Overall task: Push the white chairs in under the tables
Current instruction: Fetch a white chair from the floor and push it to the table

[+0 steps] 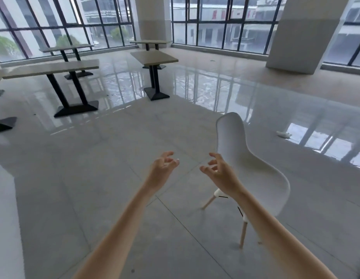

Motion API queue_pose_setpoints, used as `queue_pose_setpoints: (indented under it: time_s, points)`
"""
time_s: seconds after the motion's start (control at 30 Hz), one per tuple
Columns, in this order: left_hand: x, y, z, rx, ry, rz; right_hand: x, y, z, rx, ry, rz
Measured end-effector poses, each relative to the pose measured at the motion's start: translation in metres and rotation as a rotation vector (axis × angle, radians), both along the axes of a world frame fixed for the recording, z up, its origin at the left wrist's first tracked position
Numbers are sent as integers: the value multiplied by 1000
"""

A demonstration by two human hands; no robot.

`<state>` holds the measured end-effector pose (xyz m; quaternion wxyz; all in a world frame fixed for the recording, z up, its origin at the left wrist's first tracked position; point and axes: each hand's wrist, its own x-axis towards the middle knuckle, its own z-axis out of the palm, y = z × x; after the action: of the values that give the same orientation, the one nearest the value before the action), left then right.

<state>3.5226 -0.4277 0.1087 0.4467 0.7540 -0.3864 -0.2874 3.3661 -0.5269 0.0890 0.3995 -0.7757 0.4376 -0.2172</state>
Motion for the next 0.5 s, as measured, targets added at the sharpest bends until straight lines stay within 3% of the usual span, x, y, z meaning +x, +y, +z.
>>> queue_pose_setpoints:
  time_s: [0.5]
  points:
    - [183,-335,-41,86,-56,-315,198,-316,-40,23,10,-261]
